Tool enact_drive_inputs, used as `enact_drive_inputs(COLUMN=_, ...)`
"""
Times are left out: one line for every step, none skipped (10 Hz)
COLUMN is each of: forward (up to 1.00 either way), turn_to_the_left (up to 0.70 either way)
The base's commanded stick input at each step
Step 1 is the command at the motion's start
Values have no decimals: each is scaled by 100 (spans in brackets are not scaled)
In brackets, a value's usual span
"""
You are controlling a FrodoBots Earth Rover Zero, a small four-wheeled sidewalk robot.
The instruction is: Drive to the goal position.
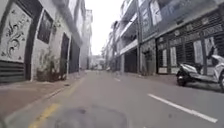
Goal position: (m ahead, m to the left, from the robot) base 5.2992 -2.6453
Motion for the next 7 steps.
enact_drive_inputs(forward=100, turn_to_the_left=6)
enact_drive_inputs(forward=100, turn_to_the_left=6)
enact_drive_inputs(forward=100, turn_to_the_left=6)
enact_drive_inputs(forward=100, turn_to_the_left=-10)
enact_drive_inputs(forward=100, turn_to_the_left=-28)
enact_drive_inputs(forward=100, turn_to_the_left=-14)
enact_drive_inputs(forward=100, turn_to_the_left=-3)
